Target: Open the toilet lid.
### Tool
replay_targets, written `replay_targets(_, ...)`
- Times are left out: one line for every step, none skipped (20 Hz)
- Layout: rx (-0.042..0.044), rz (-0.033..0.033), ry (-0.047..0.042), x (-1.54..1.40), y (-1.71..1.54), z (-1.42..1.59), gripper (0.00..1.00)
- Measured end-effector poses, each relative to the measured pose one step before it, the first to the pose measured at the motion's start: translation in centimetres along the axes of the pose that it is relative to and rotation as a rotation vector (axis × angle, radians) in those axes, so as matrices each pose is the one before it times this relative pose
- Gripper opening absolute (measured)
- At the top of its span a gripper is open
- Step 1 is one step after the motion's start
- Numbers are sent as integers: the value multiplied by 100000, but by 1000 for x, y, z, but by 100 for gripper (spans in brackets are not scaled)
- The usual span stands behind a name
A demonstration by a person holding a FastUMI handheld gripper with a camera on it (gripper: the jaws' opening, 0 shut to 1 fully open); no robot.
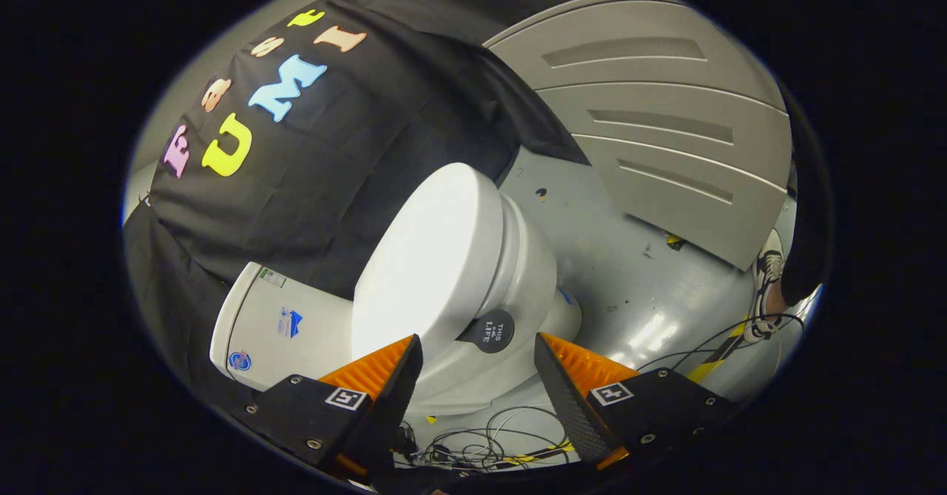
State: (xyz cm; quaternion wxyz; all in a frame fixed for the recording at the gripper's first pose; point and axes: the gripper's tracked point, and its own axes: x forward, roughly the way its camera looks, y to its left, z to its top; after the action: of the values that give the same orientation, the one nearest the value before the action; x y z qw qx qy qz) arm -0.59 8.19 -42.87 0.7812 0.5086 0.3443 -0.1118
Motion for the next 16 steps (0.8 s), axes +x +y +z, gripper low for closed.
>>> replay_targets(1837,333,873,732,-334,-153,94)
replay_targets(2396,7,1205,758,-417,-93,94)
replay_targets(2795,814,610,772,-243,16,93)
replay_targets(2815,749,524,656,-225,25,90)
replay_targets(3218,657,726,678,-201,-83,87)
replay_targets(2834,1087,762,525,-167,-120,85)
replay_targets(2445,1161,-88,565,-54,8,82)
replay_targets(2103,1750,-633,589,17,55,80)
replay_targets(2139,1972,-90,335,205,-48,73)
replay_targets(1919,1971,-365,282,192,-64,68)
replay_targets(1620,1705,-404,212,253,59,60)
replay_targets(594,1396,-479,-23,198,-44,52)
replay_targets(-630,-998,-852,51,-216,132,45)
replay_targets(-347,-1416,6,94,-415,-34,38)
replay_targets(612,-3566,1120,35,-551,-79,32)
replay_targets(2282,-1274,-173,-118,35,153,27)
